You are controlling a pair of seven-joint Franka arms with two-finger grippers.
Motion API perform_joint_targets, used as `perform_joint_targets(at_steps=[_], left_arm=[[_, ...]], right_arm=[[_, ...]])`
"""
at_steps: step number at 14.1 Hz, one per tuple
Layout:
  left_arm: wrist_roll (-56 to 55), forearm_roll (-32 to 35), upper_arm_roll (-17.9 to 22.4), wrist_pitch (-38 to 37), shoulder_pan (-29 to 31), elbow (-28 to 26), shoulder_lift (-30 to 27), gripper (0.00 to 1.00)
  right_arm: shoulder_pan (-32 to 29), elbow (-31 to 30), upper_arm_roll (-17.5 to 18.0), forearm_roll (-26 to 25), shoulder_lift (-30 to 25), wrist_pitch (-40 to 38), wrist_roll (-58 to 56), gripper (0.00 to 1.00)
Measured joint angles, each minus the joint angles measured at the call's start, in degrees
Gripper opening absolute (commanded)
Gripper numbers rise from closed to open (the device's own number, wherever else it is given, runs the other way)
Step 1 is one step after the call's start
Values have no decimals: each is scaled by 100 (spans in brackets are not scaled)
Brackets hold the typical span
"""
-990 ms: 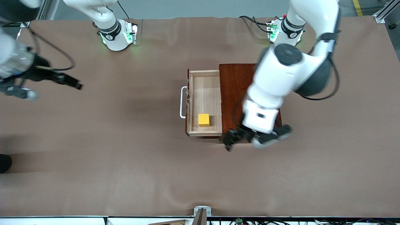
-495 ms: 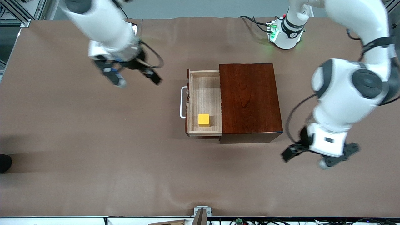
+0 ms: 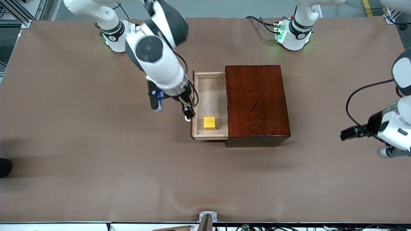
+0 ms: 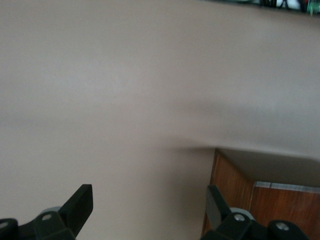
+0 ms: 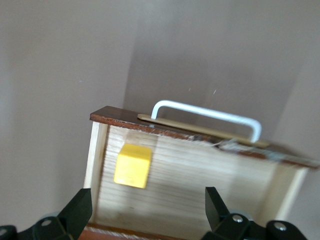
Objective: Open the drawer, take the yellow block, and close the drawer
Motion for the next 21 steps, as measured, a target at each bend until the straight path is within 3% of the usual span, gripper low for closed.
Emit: perform_joint_targets(at_steps=[4, 7, 12, 21], left_arm=[[72, 22, -84, -38, -78, -1150, -1025, 100], [87, 142, -426, -145, -7, -1587, -1658, 100], [225, 427, -1295, -434, 666, -1728, -1916, 100], [407, 428, -1133, -664, 685, -1717, -2225, 100]], right_arm=[[369, 18, -10, -5, 570, 822, 965, 100], [424, 35, -28, -5, 736, 1021, 1209, 100], [411, 56, -123, -5, 902, 1430, 1361, 100], [393, 67, -166, -41, 1200, 1682, 1367, 100]])
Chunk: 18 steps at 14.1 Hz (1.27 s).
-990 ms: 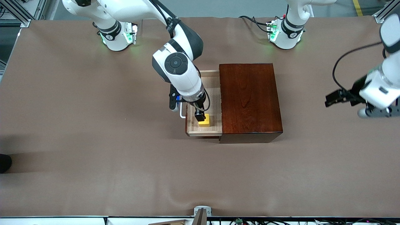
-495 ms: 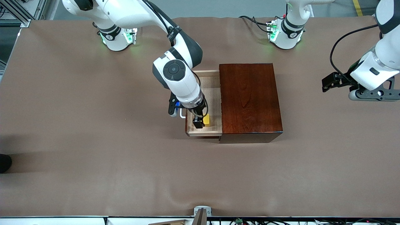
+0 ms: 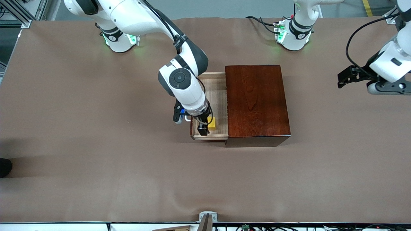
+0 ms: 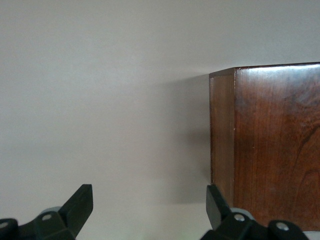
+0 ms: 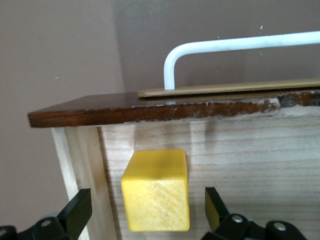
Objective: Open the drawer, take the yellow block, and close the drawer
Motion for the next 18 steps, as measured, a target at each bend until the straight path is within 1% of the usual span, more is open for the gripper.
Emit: perform_joint_targets(at_steps=[3, 4, 5, 6, 7, 11, 13, 15, 16, 18], left_arm=[[0, 0, 8, 2, -2, 75, 41, 100], [0, 0, 6, 2, -4, 87, 65, 100], [0, 0, 0, 2, -6, 93, 87, 100], [-1, -1, -8, 3, -10, 97, 110, 100], [-8, -8, -16, 11, -12, 108, 141, 100], [-28, -15, -9, 30, -5, 306, 330, 100], [-28, -15, -8, 29, -6, 324, 398, 100], [-28, -15, -9, 30, -8, 329, 440, 100], [-28, -15, -9, 30, -8, 332, 450, 100], [-28, -15, -11, 30, -8, 334, 459, 100]], right_arm=[[18, 1, 6, -5, 50, 0, -1, 100], [32, 1, 10, -10, 66, 2, -1, 64], [46, 1, 13, -32, 78, 11, -4, 42], [52, 2, 20, -74, 81, 29, -4, 27], [52, 5, 22, -91, 81, 35, -4, 25], [-13, 129, 11, -92, 62, -66, -12, 24], [-60, 303, 12, -84, -58, -611, -12, 24], [-163, 492, 15, 33, -368, -1278, -130, 24], [-256, 553, 14, 130, -572, -1648, -416, 24], [-586, 593, 8, 265, -1006, -2386, -1459, 24]])
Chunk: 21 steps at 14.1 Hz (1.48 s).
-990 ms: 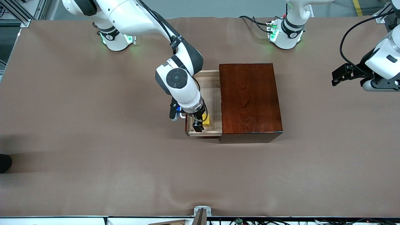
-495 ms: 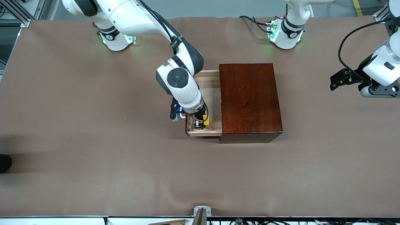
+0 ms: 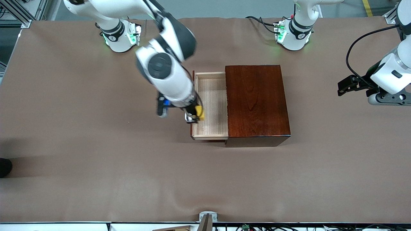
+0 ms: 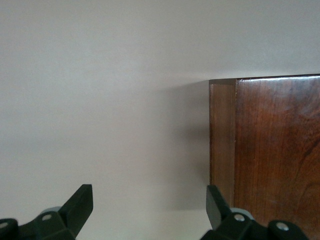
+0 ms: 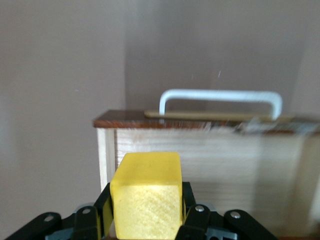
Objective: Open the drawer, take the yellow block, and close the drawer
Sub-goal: 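Lift the yellow block out with the right gripper and carry it aside, then place the yellow block on the table while the left gripper reaches the drawer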
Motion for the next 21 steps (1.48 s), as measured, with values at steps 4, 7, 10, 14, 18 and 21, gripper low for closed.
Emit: perform_joint_targets(at_steps=[4, 7, 10, 14, 18, 21], left_arm=[[3, 0, 5, 0, 5, 16, 2, 100], [4, 0, 7, 0, 8, 29, 3, 100], [5, 0, 8, 0, 9, 36, 5, 100], [5, 0, 8, 0, 9, 44, 8, 100], [5, 0, 7, 0, 7, 46, 15, 100], [-30, 0, -9, 0, -12, 48, 30, 100]], right_arm=[[-1063, -10, -47, 27, -376, -1014, -2884, 24], [-2016, -139, -87, -219, -346, -1088, -5260, 25], [-2923, -223, -92, -638, -166, -738, -7626, 25], [-3874, -361, -95, -777, 510, 398, -10282, 25], [-4223, -379, -88, -789, 1245, 1236, -11913, 25], [-4274, -377, -88, -802, 1676, 1841, -12203, 25]])
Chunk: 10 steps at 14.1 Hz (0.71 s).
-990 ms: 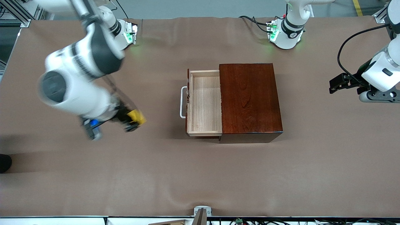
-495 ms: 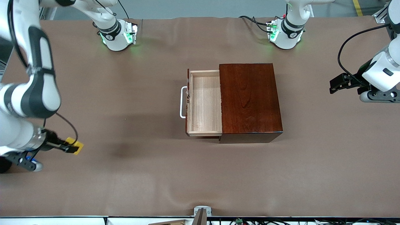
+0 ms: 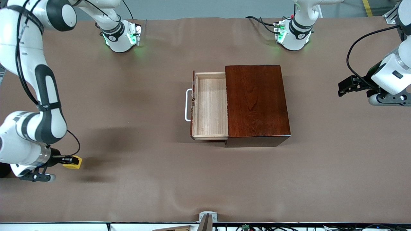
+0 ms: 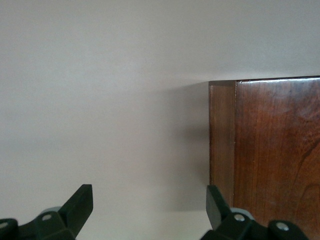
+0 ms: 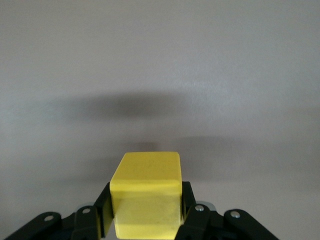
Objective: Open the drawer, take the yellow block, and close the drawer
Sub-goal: 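Place the yellow block on the table while the left gripper reaches the drawer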
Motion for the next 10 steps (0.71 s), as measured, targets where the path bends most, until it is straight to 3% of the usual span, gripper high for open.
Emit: perform_joint_targets(at_steps=[3, 6, 10], left_arm=[[-498, -1, -222, 0, -20, 0, 7, 100], [-1776, -7, -865, 0, -126, 0, 64, 100], [-3560, -7, -1452, -2, -766, -2, 197, 100]], right_arm=[[-54, 3, 0, -3, 225, 196, -11, 25], [-89, 6, 2, -3, 349, 272, -17, 25], [-69, 34, 64, -3, 372, 357, -20, 28]])
